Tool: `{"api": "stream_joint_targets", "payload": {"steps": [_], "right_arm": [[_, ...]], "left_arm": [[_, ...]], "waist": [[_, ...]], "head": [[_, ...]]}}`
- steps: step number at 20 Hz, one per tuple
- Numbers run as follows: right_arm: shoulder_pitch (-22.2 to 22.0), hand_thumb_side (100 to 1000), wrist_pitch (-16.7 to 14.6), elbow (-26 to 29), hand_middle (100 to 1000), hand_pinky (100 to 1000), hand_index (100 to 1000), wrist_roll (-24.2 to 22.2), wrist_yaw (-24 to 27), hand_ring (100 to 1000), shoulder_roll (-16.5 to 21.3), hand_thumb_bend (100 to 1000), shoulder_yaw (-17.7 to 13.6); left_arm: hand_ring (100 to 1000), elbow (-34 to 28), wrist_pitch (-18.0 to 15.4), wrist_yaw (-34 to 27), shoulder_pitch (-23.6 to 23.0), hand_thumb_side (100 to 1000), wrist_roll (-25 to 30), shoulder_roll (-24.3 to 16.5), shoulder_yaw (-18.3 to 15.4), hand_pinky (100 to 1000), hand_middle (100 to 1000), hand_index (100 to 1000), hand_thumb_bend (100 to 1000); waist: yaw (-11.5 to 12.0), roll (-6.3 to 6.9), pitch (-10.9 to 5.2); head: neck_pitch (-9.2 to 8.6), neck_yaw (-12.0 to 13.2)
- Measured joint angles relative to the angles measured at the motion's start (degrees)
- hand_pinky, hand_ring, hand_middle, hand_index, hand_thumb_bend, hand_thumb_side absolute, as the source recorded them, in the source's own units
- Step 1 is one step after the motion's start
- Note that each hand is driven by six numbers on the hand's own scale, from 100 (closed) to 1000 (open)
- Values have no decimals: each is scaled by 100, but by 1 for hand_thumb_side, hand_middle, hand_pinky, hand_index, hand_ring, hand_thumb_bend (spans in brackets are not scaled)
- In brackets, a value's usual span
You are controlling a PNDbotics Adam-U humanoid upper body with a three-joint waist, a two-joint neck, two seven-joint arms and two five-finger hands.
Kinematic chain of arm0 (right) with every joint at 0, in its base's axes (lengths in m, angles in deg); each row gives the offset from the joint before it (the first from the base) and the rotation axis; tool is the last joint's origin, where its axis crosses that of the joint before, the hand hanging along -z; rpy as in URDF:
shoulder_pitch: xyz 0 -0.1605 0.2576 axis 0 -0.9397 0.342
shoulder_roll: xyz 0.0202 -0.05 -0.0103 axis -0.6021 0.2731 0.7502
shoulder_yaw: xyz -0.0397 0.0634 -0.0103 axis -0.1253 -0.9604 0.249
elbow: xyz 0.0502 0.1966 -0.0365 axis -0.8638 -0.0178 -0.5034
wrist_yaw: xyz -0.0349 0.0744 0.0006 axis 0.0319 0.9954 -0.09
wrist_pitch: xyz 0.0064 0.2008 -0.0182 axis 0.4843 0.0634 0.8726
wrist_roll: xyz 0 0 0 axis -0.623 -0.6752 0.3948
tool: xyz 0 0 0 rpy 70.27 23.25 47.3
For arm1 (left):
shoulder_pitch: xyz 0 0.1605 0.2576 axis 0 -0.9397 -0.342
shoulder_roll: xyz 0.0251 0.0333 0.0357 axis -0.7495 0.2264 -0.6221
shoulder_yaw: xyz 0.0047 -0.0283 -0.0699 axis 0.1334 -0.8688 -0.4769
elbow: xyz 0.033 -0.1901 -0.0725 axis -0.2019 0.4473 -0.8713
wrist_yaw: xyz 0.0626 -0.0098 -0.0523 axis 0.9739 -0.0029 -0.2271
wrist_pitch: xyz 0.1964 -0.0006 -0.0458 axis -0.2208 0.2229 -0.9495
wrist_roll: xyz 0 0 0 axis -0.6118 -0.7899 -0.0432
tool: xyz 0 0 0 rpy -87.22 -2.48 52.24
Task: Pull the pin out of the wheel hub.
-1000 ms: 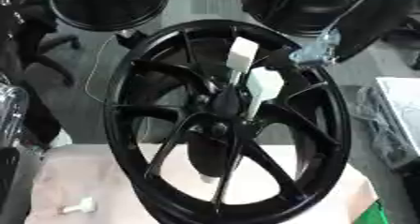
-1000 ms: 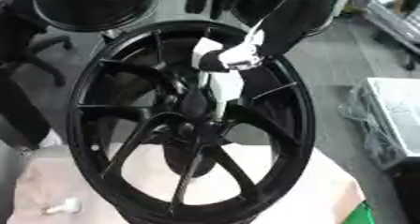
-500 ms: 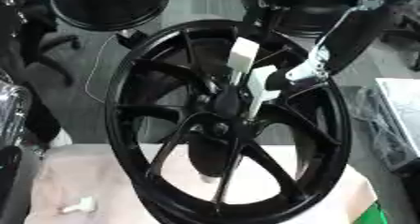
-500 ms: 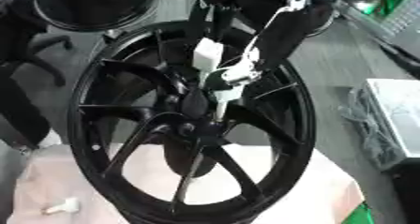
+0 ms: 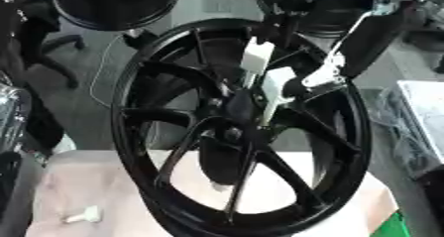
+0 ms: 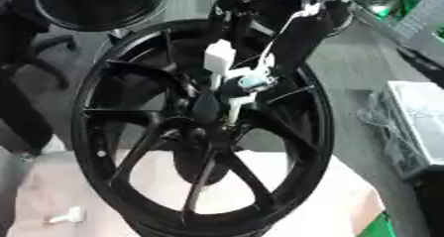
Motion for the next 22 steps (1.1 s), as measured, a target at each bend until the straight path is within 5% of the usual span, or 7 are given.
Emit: {"api": "stream_joint_targets", "payload": {"steps": [5,6,7,22], "right_arm": [[-169,362,-22,-48,714,745,734,23,-159,662,6,498,0],[-197,304,-30,-57,717,746,733,33,-183,664,8,493,-1],[-226,365,-36,-68,718,746,734,42,-207,665,11,500,-1],[-505,321,4,-268,756,767,768,329,-433,731,16,482,-42]], "left_arm": [[738,0,1,0,2,556,2,0,0,688,662,659,375],[738,0,1,0,2,556,2,0,0,688,662,659,375],[738,0,1,0,2,556,2,0,0,688,662,659,374],[740,0,21,0,27,558,27,1,17,689,664,656,369]], "waist": [[22,4,0],[24,4,1],[26,4,1],[85,20,5]], "head": [[0,0],[0,-1],[0,-1],[0,-6]]}}
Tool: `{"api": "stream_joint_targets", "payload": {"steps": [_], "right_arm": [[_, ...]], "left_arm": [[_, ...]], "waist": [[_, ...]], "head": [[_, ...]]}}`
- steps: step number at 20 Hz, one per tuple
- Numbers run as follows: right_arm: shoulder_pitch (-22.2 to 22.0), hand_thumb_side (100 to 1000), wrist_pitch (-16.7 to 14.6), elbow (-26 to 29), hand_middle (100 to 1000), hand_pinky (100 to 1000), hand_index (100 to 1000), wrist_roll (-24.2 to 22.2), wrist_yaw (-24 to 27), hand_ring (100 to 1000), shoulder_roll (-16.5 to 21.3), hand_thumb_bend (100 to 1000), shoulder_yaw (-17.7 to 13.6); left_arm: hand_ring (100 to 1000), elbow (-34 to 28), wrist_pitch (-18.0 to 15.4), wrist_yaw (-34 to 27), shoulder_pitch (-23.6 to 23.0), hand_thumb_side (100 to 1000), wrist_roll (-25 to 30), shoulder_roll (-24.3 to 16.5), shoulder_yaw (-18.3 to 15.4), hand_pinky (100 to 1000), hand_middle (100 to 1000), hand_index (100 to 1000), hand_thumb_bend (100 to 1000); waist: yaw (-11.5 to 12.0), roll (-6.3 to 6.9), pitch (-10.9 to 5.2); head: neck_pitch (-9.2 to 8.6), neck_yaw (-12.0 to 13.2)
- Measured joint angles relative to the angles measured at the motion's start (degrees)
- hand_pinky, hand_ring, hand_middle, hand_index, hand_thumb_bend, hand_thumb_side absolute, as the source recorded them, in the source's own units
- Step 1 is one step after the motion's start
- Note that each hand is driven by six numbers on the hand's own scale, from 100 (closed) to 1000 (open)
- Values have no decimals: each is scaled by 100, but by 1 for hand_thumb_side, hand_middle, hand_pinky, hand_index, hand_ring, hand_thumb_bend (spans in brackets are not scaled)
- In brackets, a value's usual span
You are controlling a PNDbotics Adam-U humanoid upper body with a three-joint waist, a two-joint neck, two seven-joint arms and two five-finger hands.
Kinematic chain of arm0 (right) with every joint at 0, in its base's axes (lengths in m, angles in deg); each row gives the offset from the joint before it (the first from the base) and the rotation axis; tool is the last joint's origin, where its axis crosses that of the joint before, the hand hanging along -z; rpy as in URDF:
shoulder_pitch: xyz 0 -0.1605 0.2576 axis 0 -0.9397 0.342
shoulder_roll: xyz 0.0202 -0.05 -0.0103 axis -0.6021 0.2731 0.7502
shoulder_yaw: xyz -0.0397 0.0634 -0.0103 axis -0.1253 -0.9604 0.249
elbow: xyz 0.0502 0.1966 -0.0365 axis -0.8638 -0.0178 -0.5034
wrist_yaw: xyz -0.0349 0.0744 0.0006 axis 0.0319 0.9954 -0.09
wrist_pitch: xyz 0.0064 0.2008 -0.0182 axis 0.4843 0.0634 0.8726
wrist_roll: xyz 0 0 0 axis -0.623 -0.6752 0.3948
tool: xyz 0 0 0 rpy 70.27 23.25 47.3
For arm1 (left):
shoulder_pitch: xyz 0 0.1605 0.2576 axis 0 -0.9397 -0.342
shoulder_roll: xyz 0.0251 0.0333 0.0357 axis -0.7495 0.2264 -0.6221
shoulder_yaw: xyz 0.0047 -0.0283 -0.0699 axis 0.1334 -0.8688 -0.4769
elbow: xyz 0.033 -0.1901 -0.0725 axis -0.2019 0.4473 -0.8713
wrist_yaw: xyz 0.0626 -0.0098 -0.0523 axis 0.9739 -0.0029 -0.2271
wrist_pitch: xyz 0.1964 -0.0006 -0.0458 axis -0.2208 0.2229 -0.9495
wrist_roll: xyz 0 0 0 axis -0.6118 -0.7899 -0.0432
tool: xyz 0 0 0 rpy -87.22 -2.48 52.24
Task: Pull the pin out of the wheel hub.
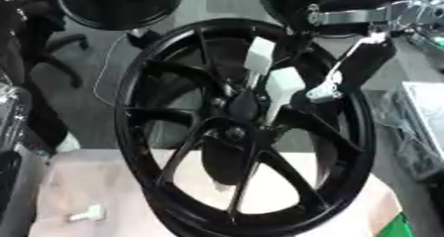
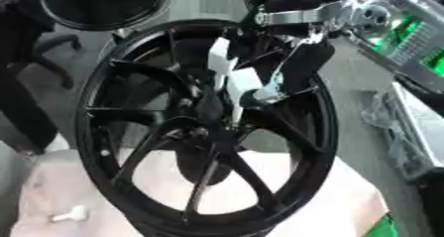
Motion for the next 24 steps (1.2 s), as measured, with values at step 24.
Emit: {"api": "stream_joint_targets", "payload": {"steps": [24], "right_arm": [[-65,312,-128,-370,723,751,736,138,-217,692,-37,483,-66]], "left_arm": [[742,0,4,0,11,561,29,1,18,690,666,651,362]], "waist": [[21,17,6]], "head": [[-4,-27]]}}
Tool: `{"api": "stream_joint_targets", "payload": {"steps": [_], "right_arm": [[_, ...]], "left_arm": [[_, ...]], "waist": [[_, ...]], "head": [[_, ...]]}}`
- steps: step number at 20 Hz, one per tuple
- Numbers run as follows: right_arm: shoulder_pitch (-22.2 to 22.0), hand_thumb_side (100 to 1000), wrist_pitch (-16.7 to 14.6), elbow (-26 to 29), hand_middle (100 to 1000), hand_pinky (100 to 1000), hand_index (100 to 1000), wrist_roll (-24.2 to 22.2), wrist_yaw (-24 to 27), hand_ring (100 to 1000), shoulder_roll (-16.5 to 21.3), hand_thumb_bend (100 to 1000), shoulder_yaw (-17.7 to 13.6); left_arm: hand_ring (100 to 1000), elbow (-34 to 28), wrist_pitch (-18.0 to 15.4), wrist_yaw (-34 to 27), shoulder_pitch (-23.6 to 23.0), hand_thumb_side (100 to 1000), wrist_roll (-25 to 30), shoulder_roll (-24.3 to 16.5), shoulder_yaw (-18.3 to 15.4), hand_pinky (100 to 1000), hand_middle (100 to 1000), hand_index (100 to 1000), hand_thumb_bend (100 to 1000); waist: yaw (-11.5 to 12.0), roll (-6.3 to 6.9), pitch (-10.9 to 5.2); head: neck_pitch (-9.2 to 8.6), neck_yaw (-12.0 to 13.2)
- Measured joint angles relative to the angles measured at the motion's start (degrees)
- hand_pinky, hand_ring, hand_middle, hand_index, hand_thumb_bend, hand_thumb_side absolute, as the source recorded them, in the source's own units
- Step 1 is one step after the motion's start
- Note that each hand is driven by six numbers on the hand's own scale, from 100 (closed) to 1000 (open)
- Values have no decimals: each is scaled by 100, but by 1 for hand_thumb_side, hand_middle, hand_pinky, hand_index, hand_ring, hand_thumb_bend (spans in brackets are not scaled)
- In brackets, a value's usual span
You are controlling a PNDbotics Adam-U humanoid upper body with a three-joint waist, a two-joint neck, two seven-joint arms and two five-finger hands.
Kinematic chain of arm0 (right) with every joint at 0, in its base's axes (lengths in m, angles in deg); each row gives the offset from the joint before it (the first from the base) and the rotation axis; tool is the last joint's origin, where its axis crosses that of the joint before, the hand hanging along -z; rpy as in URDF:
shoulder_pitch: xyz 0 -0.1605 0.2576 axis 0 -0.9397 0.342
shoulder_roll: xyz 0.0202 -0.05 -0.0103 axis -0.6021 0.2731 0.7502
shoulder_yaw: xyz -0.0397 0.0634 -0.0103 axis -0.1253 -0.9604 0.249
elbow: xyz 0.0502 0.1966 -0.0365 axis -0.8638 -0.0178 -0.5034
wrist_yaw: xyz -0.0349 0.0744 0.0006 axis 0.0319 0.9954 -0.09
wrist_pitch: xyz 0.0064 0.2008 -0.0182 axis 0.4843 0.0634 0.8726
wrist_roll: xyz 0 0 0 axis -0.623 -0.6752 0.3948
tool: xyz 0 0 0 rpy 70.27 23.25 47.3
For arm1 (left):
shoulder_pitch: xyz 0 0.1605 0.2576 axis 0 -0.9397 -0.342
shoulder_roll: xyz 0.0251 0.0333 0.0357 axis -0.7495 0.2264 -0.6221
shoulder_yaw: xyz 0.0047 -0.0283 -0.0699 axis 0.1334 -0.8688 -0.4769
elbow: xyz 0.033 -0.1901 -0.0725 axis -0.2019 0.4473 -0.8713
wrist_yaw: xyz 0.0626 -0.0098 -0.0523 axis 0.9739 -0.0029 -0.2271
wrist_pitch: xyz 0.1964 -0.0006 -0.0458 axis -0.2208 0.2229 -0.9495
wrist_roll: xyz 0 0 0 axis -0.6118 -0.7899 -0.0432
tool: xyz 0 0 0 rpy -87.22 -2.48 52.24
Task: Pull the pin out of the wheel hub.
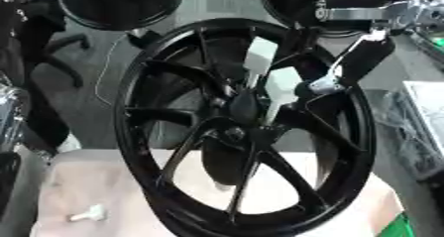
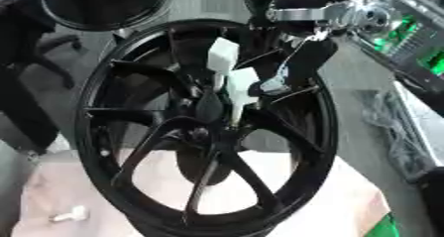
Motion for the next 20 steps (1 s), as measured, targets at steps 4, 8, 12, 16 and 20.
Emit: {"api": "stream_joint_targets", "payload": {"steps": [4,8,12,16,20], "right_arm": [[0,312,-25,-45,720,749,734,-44,1,688,-32,476,4],[0,311,-41,-104,719,748,733,-96,1,686,-84,474,37],[0,310,-49,-159,718,747,732,-137,1,685,-137,472,60],[0,308,-43,-203,717,746,731,-177,1,684,-195,468,90],[-2,306,-27,-251,716,746,729,-222,1,682,-249,465,111]], "left_arm": [[743,0,0,0,3,561,0,1,0,690,667,650,361],[744,0,-1,0,7,562,1,2,0,690,667,650,358],[744,-1,-4,-1,36,562,5,3,0,690,668,650,358],[744,-1,-6,-1,46,563,8,4,0,691,668,650,357],[745,-1,-4,-4,50,562,10,4,0,690,668,649,357]], "waist": [[11,1,1],[22,2,3],[26,4,8],[31,7,26],[34,9,34]], "head": [[0,0],[0,0],[0,0],[0,0],[0,0]]}}
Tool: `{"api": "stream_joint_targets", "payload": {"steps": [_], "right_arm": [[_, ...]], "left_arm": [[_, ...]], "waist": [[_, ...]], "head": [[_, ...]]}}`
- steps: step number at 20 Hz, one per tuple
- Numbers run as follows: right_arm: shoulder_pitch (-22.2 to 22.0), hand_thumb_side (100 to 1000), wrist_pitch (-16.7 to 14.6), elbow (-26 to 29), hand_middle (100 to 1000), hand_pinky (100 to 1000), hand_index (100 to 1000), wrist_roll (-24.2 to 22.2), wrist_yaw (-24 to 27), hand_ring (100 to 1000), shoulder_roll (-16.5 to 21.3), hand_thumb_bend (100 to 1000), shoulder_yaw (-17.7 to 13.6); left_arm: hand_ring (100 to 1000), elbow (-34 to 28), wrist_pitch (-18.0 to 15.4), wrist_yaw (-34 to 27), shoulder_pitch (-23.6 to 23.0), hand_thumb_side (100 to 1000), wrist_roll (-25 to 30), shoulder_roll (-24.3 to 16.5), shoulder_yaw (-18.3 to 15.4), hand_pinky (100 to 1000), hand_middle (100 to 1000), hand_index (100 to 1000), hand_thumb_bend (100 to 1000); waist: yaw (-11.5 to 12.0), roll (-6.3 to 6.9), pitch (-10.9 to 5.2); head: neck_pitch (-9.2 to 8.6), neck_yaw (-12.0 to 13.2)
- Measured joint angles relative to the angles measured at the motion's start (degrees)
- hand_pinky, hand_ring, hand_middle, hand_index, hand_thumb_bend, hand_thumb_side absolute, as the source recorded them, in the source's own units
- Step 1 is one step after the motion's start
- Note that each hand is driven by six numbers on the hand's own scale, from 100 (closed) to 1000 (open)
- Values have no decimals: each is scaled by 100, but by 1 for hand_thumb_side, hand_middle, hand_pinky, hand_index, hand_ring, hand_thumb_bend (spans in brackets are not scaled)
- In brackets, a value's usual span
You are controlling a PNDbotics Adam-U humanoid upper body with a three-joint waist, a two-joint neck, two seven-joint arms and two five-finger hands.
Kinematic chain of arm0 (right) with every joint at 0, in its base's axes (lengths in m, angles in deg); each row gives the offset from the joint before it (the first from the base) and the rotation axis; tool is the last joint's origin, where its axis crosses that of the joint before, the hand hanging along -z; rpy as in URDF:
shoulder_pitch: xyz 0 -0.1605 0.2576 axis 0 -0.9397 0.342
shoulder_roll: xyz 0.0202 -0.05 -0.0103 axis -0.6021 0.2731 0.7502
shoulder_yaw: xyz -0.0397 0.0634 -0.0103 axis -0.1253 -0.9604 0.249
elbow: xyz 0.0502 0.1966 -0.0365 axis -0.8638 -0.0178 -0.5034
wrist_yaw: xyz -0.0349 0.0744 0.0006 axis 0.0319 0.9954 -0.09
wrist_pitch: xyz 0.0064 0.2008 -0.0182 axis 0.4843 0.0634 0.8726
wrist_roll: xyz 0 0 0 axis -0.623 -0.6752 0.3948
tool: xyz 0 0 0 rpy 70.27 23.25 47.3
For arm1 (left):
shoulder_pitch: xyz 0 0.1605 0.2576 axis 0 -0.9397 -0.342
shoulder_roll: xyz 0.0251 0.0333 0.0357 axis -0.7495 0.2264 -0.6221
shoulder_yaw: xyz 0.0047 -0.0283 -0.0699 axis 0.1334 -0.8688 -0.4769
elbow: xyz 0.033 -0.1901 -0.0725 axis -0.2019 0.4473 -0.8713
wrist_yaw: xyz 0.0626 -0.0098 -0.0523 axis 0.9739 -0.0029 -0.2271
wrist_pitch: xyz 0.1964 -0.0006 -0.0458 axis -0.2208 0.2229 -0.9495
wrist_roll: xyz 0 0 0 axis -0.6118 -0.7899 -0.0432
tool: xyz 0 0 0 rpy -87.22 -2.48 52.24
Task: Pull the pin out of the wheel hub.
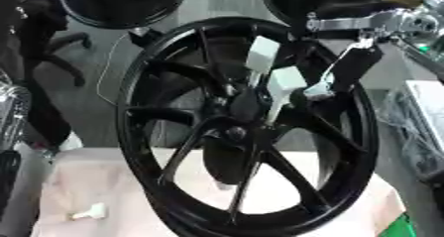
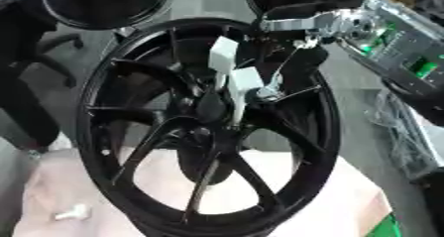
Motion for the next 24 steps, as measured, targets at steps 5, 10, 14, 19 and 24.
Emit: {"api": "stream_joint_targets", "payload": {"steps": [5,10,14,19,24], "right_arm": [[-28,297,21,-35,713,744,726,-59,0,679,-56,460,34],[-41,289,41,-67,710,743,722,-86,0,674,-84,456,38],[-42,276,48,-73,699,739,711,-91,7,662,-121,444,38],[-43,233,91,-71,639,727,669,-23,68,631,-123,381,32],[-44,207,161,-60,581,721,615,119,134,602,-123,284,30]], "left_arm": [[745,0,5,-6,3,564,5,1,0,691,668,649,355],[746,-1,6,-19,5,565,7,1,0,691,669,649,354],[746,-1,7,-19,6,565,8,1,0,691,669,649,353],[746,-1,7,-20,6,566,8,2,1,691,669,649,351],[747,-1,7,-20,6,566,9,2,1,691,670,650,351]], "waist": [[4,9,2],[8,18,5],[14,21,8],[21,21,9],[26,17,9]], "head": [[0,0],[0,0],[0,0],[0,0],[0,0]]}}
